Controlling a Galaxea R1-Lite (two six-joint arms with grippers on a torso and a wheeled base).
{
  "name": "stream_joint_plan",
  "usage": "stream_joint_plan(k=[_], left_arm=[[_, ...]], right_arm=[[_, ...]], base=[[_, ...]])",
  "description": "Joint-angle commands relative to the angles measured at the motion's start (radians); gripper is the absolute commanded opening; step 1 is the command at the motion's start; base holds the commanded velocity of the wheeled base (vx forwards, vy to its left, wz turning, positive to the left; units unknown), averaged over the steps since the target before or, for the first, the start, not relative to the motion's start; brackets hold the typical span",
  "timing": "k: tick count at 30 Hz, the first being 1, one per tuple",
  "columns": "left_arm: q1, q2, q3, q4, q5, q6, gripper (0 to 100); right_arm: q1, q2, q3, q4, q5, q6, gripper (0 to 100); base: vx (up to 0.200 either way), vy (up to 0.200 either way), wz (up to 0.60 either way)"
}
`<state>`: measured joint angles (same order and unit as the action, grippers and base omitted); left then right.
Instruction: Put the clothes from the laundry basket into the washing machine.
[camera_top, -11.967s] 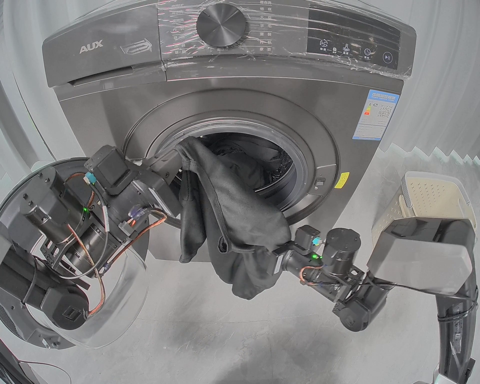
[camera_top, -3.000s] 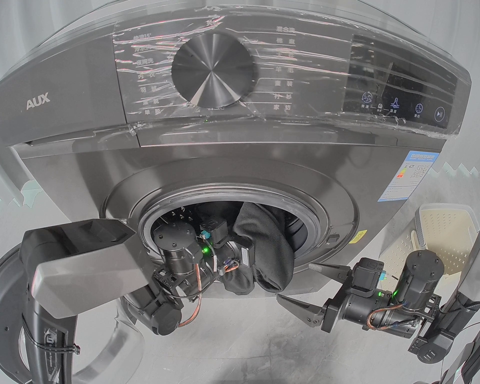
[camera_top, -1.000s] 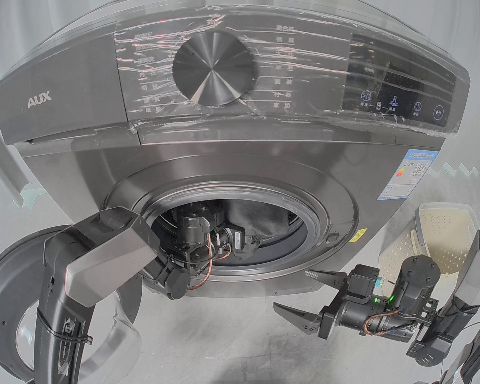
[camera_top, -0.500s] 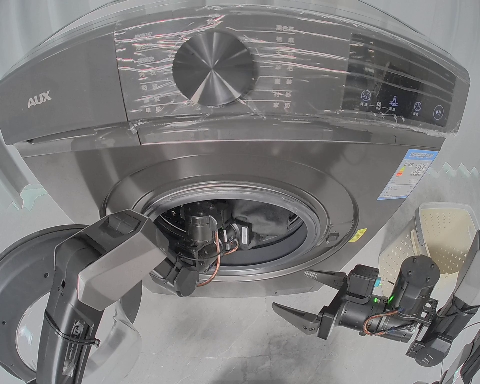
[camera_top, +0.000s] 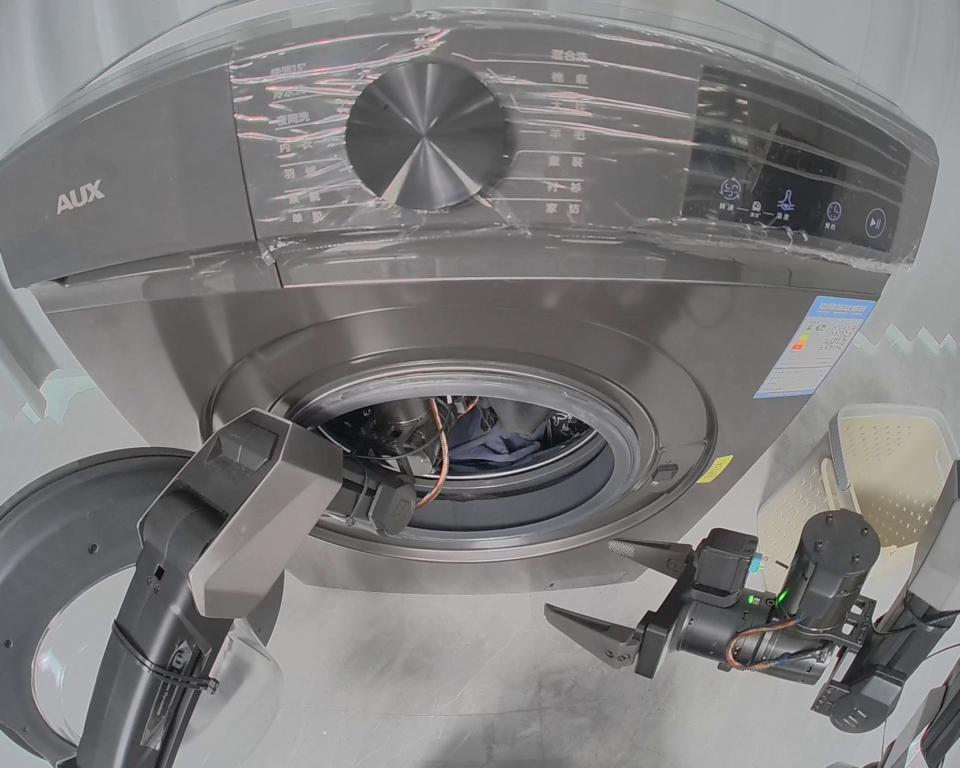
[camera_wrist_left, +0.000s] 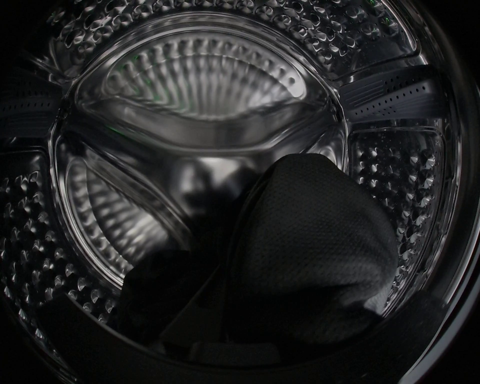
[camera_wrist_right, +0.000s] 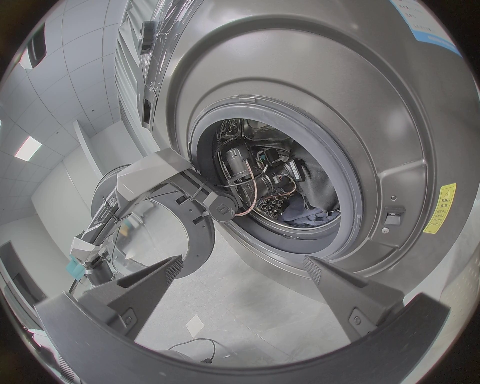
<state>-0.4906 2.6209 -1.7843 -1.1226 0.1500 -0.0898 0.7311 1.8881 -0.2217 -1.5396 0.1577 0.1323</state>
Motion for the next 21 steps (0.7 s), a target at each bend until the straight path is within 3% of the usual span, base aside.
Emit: stream_joint_plan(k=[1,4,8,9,11,17,21], left_arm=[[0.011,0.033,0.003,-0.005,0.01,-0.001,100],[0.011,0.018,0.08,0.001,0.01,0.001,100],[0.009,-0.048,0.243,0.021,-0.004,0.002,100],[0.009,-0.094,0.35,0.044,-0.012,0.007,100],[0.009,-0.12,0.399,0.061,-0.021,0.007,100],[-0.002,-0.246,0.565,0.124,-0.089,0.013,100],[-0.016,-0.292,0.637,0.132,-0.145,0.038,100]], right_arm=[[0.001,0.0,0.001,-0.001,0.0,0.001,100],[0.001,0.0,0.001,-0.001,0.0,0.001,100],[-0.001,0.0,0.001,-0.002,0.0,0.001,100],[0.001,0.0,-0.001,-0.002,0.0,0.001,100],[0.001,0.0,-0.001,-0.002,0.0,0.001,100],[0.001,0.0,-0.002,-0.002,0.0,0.001,100],[-0.001,-0.001,-0.002,-0.001,0.0,0.0,100]], base=[[0.0,0.0,0.0],[0.0,0.0,0.0],[0.0,0.0,0.0],[0.0,0.0,0.0],[0.0,0.0,0.0],[0.0,0.0,0.0],[0.0,0.0,0.0]])
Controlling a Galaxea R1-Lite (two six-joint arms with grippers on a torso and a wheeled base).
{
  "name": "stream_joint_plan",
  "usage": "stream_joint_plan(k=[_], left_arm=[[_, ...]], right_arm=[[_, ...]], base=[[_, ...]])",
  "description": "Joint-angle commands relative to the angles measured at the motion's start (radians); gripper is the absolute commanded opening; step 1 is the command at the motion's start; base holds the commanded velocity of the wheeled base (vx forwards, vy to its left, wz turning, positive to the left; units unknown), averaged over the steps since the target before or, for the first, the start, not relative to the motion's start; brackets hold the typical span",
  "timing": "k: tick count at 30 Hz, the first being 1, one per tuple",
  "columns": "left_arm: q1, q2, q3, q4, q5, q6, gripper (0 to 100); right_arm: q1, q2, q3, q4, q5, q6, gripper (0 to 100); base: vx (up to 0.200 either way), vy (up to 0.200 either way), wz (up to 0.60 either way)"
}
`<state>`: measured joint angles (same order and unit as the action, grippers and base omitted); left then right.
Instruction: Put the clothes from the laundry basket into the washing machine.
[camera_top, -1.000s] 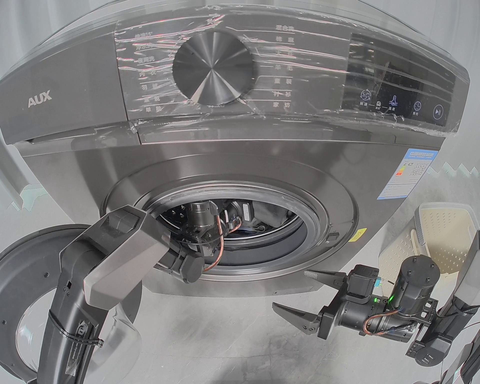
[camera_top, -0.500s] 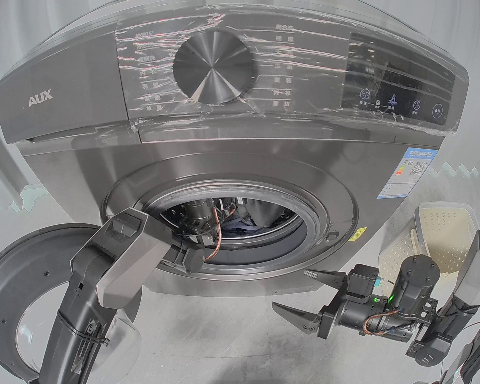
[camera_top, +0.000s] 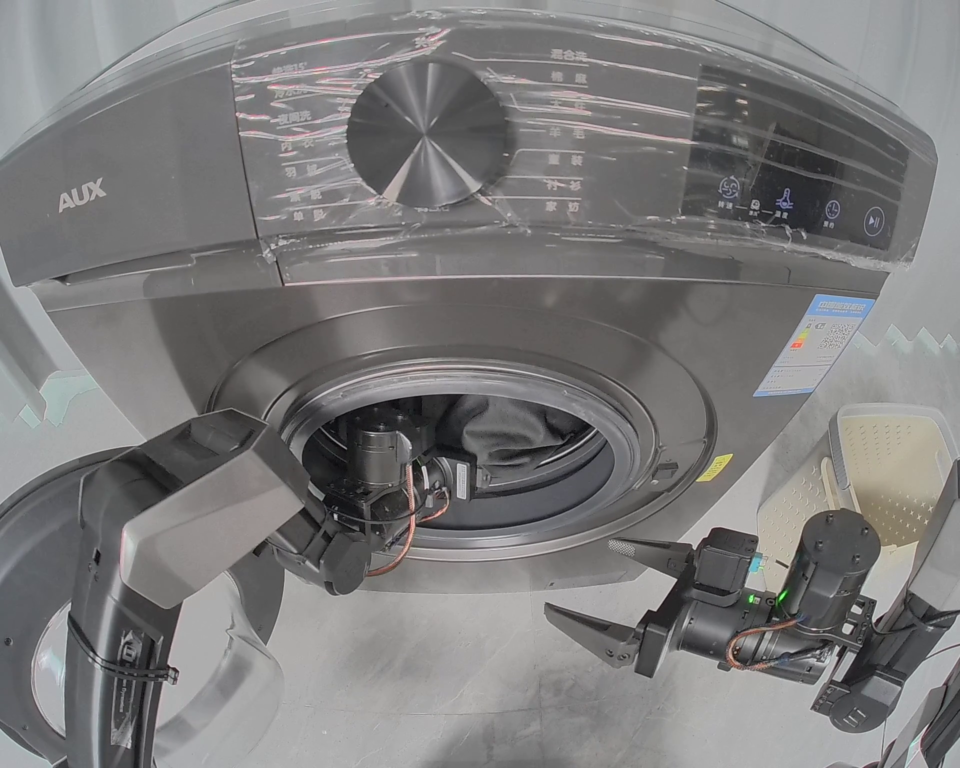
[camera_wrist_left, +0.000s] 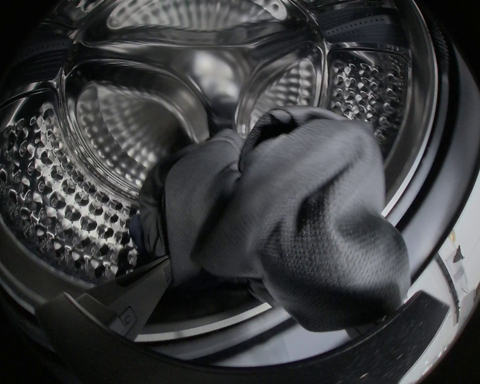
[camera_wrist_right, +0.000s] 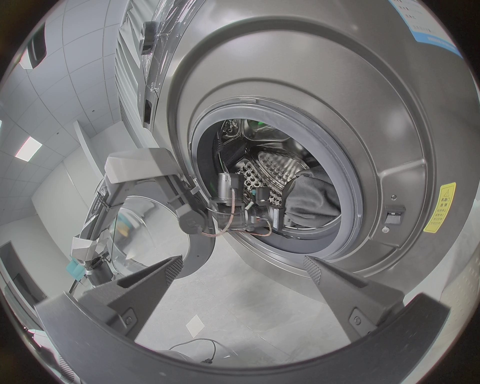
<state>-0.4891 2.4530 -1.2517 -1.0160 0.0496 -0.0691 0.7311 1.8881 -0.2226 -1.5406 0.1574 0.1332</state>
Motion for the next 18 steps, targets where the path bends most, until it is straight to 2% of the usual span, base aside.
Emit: stream_joint_plan(k=[1,8,11,16,18], left_arm=[[-0.019,-0.132,0.115,0.025,-0.05,0.022,100],[-0.048,-0.172,0.175,0.03,-0.089,0.025,100],[-0.058,-0.183,0.209,0.033,-0.089,0.028,100],[-0.06,-0.195,0.281,0.033,-0.094,0.069,100],[-0.066,-0.213,0.331,0.031,-0.117,0.08,100]], right_arm=[[-0.001,-0.001,-0.001,-0.001,0.001,-0.001,100],[-0.001,-0.001,-0.003,-0.001,0.001,0.0,100],[-0.001,-0.001,-0.003,-0.001,0.001,-0.001,100],[-0.001,-0.003,-0.003,-0.001,0.001,-0.001,100],[-0.001,-0.001,-0.003,-0.001,0.001,0.0,100]], base=[[0.0,0.0,0.0],[0.0,0.0,0.0],[0.0,0.0,0.0],[0.0,0.0,0.0],[0.0,0.0,0.0]])
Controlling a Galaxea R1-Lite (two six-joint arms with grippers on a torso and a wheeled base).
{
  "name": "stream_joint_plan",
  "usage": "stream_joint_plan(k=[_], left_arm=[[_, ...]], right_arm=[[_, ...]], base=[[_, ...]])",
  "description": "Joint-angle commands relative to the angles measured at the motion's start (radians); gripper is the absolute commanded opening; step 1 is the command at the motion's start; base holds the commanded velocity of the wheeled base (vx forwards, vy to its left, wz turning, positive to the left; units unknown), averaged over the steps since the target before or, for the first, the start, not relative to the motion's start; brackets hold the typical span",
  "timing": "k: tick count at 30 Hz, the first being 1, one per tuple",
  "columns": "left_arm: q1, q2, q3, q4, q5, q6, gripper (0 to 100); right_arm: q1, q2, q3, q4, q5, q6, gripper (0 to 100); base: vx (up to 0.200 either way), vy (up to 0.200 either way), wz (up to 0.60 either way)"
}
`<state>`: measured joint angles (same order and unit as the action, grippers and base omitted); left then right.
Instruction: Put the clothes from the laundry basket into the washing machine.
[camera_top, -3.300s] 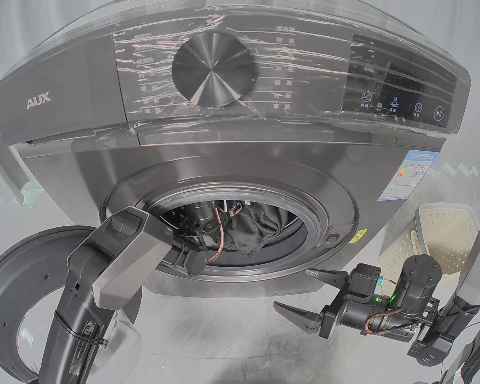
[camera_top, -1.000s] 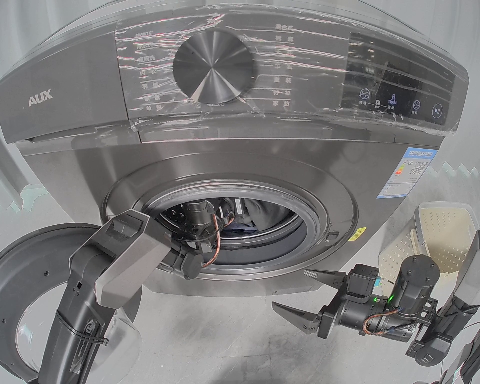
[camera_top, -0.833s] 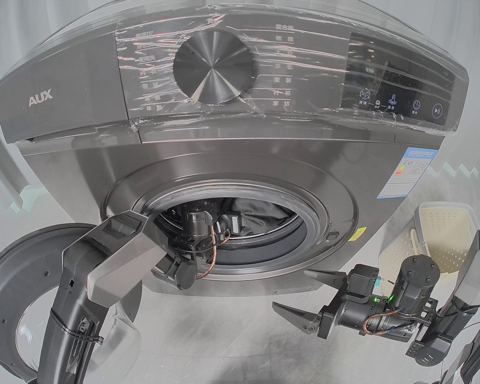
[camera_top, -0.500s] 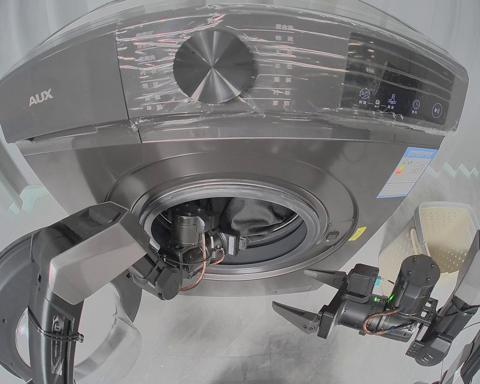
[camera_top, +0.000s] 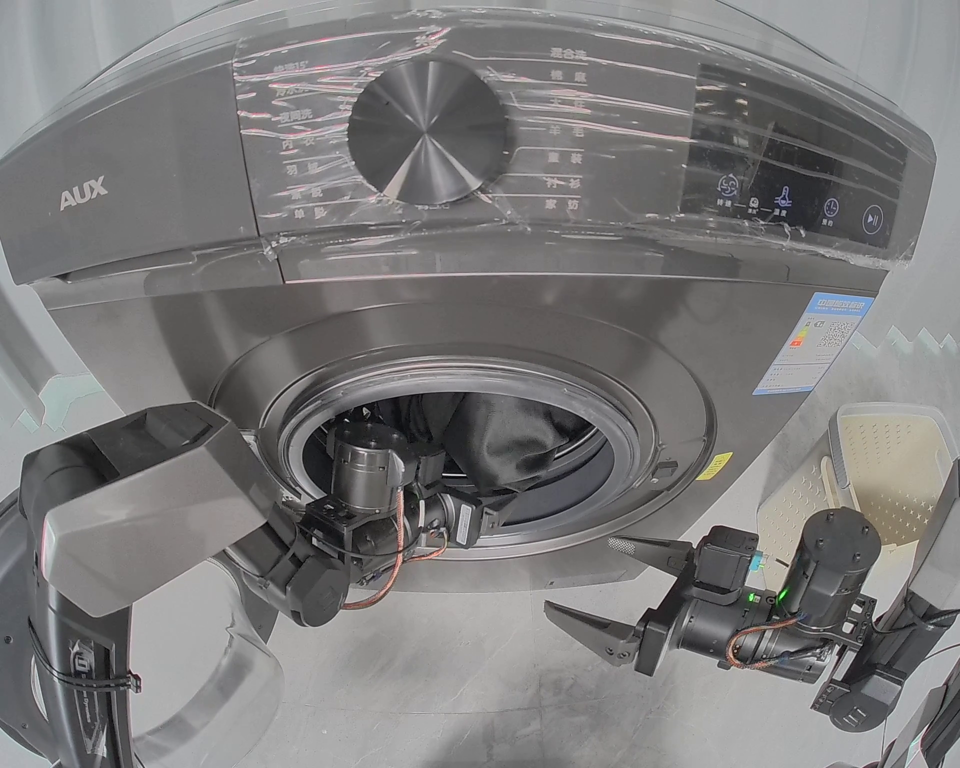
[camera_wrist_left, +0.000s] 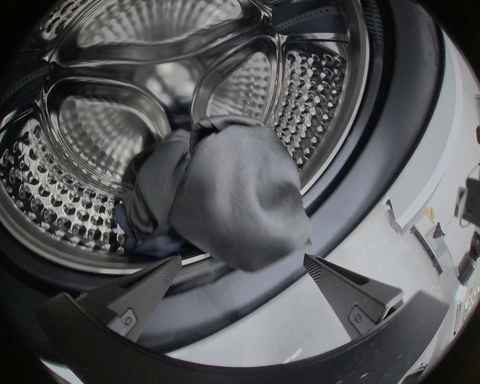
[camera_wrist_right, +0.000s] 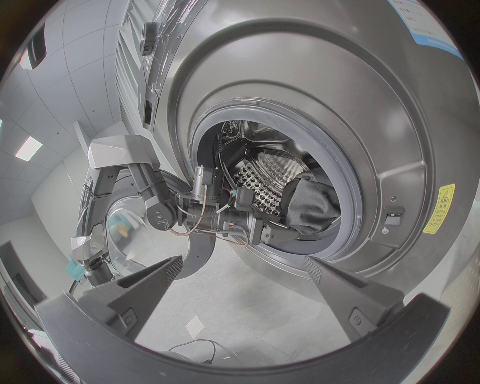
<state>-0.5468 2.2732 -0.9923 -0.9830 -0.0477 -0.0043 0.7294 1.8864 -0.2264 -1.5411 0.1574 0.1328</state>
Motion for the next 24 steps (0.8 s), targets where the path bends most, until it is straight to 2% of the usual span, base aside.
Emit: stream_joint_plan(k=[1,4,8,9,16,24], left_arm=[[-0.012,-0.041,0.096,-0.002,-0.034,0.023,100],[-0.019,-0.054,0.143,-0.01,-0.064,0.041,100],[-0.025,-0.061,0.13,-0.019,-0.072,0.041,100],[-0.025,-0.049,0.078,-0.042,-0.069,0.027,100],[-0.018,0.039,-0.071,-0.1,-0.055,-0.002,100],[-0.004,0.157,-0.167,-0.12,-0.018,0.0,100]], right_arm=[[0.001,-0.001,-0.001,-0.001,0.001,0.001,100],[0.001,-0.001,-0.001,-0.001,0.001,-0.001,100],[0.001,-0.001,-0.001,-0.001,0.001,0.001,100],[0.001,-0.001,-0.002,0.001,0.001,0.001,100],[0.001,-0.001,-0.002,-0.001,0.001,0.001,100],[0.001,-0.001,-0.002,-0.001,0.001,0.001,100]], base=[[0.0,0.0,0.0],[0.0,0.0,0.0],[0.0,0.0,0.0],[0.0,0.0,0.0],[0.0,0.0,0.0],[0.0,0.0,0.0]])
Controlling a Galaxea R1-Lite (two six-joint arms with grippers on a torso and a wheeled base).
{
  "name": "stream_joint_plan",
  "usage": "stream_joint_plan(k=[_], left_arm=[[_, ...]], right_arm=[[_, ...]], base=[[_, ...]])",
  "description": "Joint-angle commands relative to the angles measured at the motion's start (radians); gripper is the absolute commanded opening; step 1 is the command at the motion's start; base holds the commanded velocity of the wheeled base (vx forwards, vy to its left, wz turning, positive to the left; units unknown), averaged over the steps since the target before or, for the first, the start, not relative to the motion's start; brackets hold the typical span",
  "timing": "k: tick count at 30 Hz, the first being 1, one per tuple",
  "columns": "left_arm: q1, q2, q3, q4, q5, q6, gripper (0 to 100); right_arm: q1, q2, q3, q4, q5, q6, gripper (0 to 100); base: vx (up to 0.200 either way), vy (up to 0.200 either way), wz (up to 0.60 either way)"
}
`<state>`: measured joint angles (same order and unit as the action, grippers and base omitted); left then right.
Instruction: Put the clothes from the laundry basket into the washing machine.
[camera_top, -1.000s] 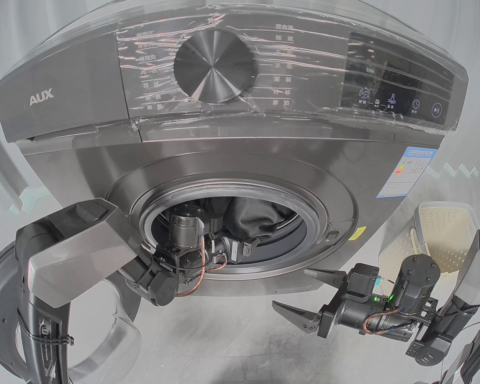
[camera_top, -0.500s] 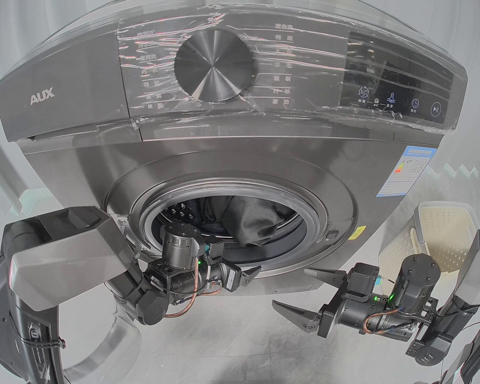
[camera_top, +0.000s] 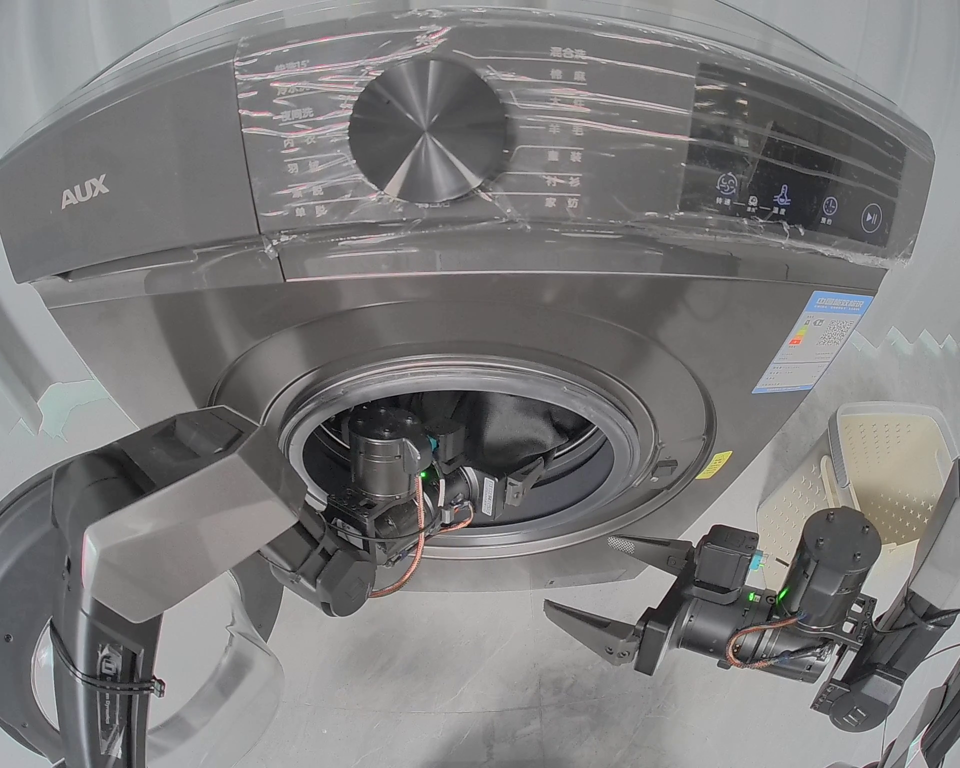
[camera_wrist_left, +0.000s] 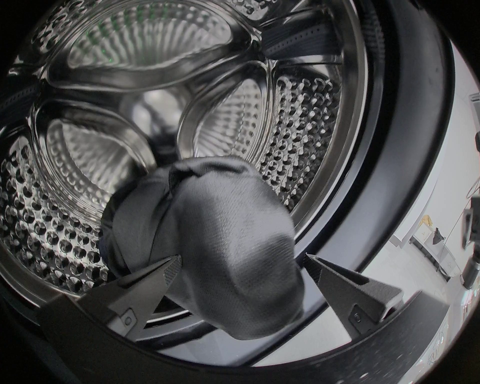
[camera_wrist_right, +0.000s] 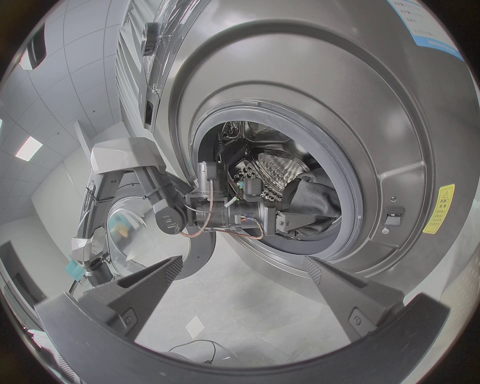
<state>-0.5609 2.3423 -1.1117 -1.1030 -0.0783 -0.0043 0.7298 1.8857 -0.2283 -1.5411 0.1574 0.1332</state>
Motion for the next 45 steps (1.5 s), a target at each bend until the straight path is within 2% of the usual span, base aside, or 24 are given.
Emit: stream_joint_plan(k=[1,6,7,13,15,20,24,28,36,37,45], left_arm=[[0.015,0.101,-0.062,-0.001,0.012,-0.002,100],[0.029,0.158,-0.171,-0.011,0.046,-0.006,100],[0.033,0.173,-0.204,-0.015,0.057,-0.006,0],[0.038,0.192,-0.24,-0.021,0.063,-0.011,0],[0.038,0.204,-0.273,-0.032,0.066,-0.02,0],[0.058,0.276,-0.451,-0.063,0.157,-0.029,0],[0.079,0.315,-0.573,-0.063,0.201,-0.029,0],[0.093,0.325,-0.632,-0.06,0.213,-0.031,0],[0.095,0.336,-0.622,-0.063,0.219,-0.028,0],[0.095,0.338,-0.62,-0.066,0.219,-0.026,100],[0.085,0.278,-0.484,-0.064,0.21,-0.026,100]], right_arm=[[0.0,-0.002,-0.002,-0.001,0.001,0.0,100],[0.0,0.0,-0.005,-0.001,0.001,0.0,100],[0.0,0.0,-0.005,-0.001,0.001,0.0,100],[0.0,0.0,-0.008,-0.001,0.001,0.0,100],[0.0,0.001,-0.009,-0.001,0.001,0.0,100],[0.0,0.001,-0.011,-0.001,0.001,0.0,100],[0.0,0.003,-0.011,-0.001,0.001,0.0,100],[0.0,0.003,-0.013,-0.001,0.001,0.0,100],[0.0,0.003,-0.011,-0.001,0.001,0.0,100],[0.0,0.003,-0.011,-0.001,0.001,0.0,100],[0.0,0.003,-0.011,-0.001,0.001,0.0,100]], base=[[0.0,0.0,0.0],[0.0,0.0,0.0],[0.0,0.0,0.0],[0.0,0.0,0.0],[0.0,0.0,0.0],[0.0,0.0,0.0],[0.0,0.0,0.0],[0.0,0.0,0.0],[0.0,0.0,0.0],[0.0,0.0,0.0],[0.0,0.0,0.0]])
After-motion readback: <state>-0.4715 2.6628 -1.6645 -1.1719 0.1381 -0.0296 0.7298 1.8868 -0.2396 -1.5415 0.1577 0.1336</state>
